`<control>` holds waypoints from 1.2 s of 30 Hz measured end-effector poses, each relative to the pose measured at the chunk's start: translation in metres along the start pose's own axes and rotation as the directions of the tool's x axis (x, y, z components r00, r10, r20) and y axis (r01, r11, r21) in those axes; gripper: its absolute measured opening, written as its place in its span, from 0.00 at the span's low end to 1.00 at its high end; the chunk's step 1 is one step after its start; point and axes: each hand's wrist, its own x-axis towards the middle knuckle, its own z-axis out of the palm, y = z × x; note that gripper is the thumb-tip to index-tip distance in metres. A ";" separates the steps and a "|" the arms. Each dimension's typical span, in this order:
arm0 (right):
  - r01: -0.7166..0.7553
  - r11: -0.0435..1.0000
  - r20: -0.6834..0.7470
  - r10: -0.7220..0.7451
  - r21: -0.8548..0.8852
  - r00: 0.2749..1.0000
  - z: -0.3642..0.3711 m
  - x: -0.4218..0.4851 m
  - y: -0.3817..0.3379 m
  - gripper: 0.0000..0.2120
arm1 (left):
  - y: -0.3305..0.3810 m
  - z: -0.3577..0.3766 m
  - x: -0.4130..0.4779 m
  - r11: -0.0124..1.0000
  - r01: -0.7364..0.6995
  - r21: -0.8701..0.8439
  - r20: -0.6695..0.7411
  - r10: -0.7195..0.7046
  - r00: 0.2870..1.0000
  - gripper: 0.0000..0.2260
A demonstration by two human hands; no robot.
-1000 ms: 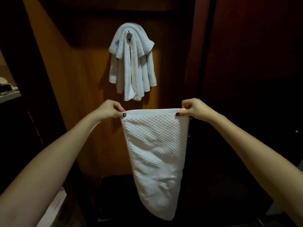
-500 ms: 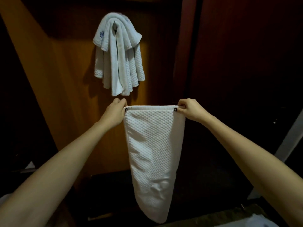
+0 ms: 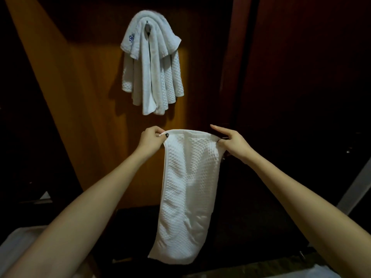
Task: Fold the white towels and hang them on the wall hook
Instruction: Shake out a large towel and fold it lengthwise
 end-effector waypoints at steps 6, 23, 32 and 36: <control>0.029 0.956 0.055 -0.047 0.293 0.997 0.010 -0.008 -0.029 0.13 | 0.013 -0.006 -0.007 0.967 -0.083 -0.241 0.005 0.087 0.996 0.08; 0.353 0.914 -0.006 -0.362 -0.201 0.932 0.012 -0.007 -0.085 0.05 | 0.074 -0.014 -0.020 0.794 -0.085 -0.601 0.124 0.198 0.972 0.06; 0.366 0.875 0.025 -0.378 -0.316 0.926 0.010 -0.001 -0.095 0.08 | 0.080 -0.028 -0.021 0.830 -0.048 -0.555 0.246 0.219 0.944 0.06; 0.372 0.875 0.027 -0.383 -0.310 0.923 0.015 -0.002 -0.089 0.08 | 0.080 -0.029 -0.029 0.887 -0.088 -0.453 0.306 0.247 0.919 0.09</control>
